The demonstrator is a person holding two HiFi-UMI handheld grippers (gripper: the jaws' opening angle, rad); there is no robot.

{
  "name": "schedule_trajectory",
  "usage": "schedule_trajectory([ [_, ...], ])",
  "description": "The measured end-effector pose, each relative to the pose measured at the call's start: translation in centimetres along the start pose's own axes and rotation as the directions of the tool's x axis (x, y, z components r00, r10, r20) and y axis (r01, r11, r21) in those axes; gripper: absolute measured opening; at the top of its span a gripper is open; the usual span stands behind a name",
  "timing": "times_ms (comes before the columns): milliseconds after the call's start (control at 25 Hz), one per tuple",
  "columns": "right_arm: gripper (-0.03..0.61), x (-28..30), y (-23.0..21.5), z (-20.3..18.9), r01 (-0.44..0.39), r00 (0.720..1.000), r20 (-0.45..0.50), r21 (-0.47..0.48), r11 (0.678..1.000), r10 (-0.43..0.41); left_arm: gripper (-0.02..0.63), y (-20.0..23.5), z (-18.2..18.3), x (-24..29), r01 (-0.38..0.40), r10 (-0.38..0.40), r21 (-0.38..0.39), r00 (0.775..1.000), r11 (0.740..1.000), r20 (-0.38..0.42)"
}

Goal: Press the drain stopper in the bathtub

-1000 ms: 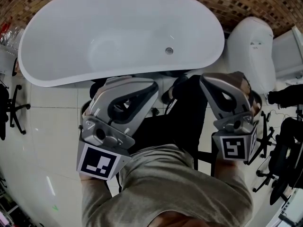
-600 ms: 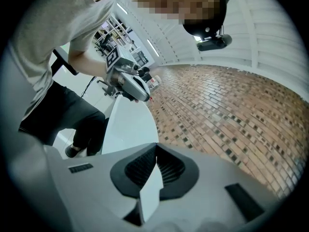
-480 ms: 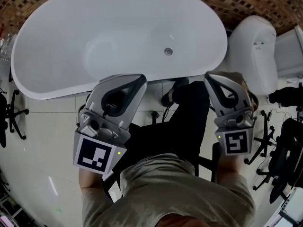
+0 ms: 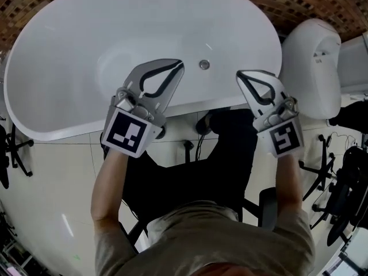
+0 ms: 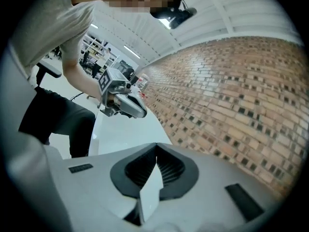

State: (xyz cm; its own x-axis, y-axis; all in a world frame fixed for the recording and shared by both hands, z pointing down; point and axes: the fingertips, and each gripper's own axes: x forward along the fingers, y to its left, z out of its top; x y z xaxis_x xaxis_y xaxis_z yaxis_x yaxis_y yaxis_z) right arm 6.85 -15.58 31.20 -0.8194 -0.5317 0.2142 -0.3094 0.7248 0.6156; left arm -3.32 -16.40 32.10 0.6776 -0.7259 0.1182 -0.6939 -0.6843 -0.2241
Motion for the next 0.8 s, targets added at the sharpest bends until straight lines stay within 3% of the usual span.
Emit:
schedule_trajectory([
  [160, 0.000, 3.3, -0.3, -9.8, -0.013, 0.981, -0.180, 0.300, 0.954, 0.070, 0.008, 1.7, -4.3, 4.9, 0.052, -0.052, -0.059, 0.999, 0.997, -0.001],
  [320, 0.000, 8.2, 0.3, -17.9, -0.064, 0.949, -0.264, 0.371, 0.926, 0.171, 0.008, 3.5, -7.3, 9.3, 0.095, -0.092, -0.076, 0.995, 0.993, 0.044],
  [440, 0.000, 11.0, 1.8, -24.3, -0.128, 0.890, -0.361, 0.389, 0.912, 0.279, 0.008, 4.8, -9.3, 12.1, 0.105, -0.100, -0.090, 0.994, 0.990, 0.050],
  [600, 0.000, 14.1, 3.9, -31.6, -0.209, 0.785, -0.459, 0.436, 0.875, 0.416, 0.008, 6.4, -11.9, 15.0, 0.080, -0.076, -0.124, 0.996, 0.989, 0.039],
  [720, 0.000, 16.3, 4.9, -36.1, -0.220, 0.726, -0.501, 0.481, 0.849, 0.472, 0.008, 7.0, -13.7, 15.7, 0.059, -0.053, -0.169, 0.998, 0.984, 0.039],
  [800, 0.000, 17.9, 4.9, -39.2, -0.224, 0.689, -0.539, 0.478, 0.849, 0.485, 0.008, 7.4, -14.9, 15.7, 0.045, -0.040, -0.189, 0.999, 0.981, 0.031],
])
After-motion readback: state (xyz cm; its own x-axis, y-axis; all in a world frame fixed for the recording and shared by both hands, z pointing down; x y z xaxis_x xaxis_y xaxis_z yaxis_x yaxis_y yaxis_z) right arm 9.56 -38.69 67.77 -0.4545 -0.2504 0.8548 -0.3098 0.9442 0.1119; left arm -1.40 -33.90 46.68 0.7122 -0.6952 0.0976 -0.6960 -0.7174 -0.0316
